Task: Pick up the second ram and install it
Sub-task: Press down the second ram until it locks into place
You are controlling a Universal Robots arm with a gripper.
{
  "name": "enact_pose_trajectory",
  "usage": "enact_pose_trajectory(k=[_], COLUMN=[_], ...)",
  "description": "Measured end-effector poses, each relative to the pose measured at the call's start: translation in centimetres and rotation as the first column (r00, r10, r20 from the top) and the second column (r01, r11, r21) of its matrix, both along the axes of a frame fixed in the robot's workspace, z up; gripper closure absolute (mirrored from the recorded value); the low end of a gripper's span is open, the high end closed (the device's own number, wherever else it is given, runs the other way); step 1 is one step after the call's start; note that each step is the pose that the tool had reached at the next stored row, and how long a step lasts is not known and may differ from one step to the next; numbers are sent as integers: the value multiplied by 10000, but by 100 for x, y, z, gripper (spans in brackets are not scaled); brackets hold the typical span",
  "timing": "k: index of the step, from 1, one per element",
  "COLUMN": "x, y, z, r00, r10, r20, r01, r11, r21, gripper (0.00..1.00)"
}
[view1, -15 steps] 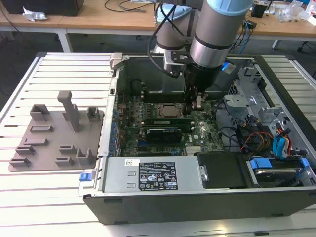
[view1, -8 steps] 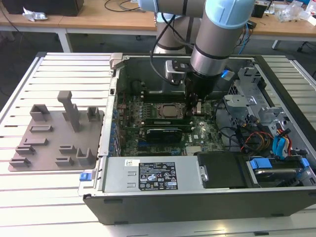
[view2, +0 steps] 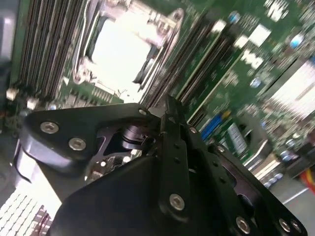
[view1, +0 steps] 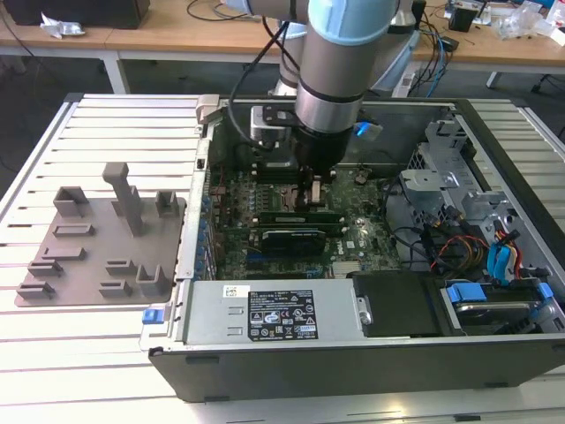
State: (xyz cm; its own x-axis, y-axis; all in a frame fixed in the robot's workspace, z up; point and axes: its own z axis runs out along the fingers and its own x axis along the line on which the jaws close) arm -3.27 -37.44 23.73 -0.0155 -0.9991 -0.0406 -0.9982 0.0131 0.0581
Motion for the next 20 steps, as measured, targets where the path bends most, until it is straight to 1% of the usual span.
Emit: enact_pose_trajectory(k=[1, 2, 4, 5, 7, 9, 10, 11, 12, 14, 15, 16, 17, 18, 19, 20], x=[-91, -215, -325, -350, -356, -356, -339, -281, -215, -38, 14, 27, 29, 29, 30, 30], y=[-1, -1, -3, -3, -4, -3, -2, 0, -3, -3, -1, 1, 1, 1, 1, 1], z=[-5, -17, -52, -70, -101, -107, -95, -67, -56, -54, -44, -28, 9, 103, 232, 336], r00=[10000, 10000, 10000, 10000, 10000, 10000, 10000, 10000, 10000, 9999, 9999, 9999, 9999, 9999, 9999, 9999], r10=[-1, -1, -1, 1, 2, 0, -6, 1, 2, 0, 3, 2, 2, -1, 0, 1], r20=[13, 37, 48, 47, 44, 46, 47, 52, 6, -105, -111, -112, -113, -113, -113, -113], r01=[1, 1, 1, -1, -2, 0, 6, -2, -2, 1, -1, -1, 0, 2, 1, 1], r11=[10000, 10000, 10000, 10000, 10000, 10000, 10000, 10000, 10000, 9999, 9999, 9999, 9999, 9999, 9999, 9999], r21=[0, 0, -3, -5, -7, -2, 14, 40, 39, 108, 132, 148, 150, 151, 151, 150], gripper=[90, 90, 90, 90, 90, 90, 90, 90, 90, 90, 90, 90, 90, 90, 90, 90])
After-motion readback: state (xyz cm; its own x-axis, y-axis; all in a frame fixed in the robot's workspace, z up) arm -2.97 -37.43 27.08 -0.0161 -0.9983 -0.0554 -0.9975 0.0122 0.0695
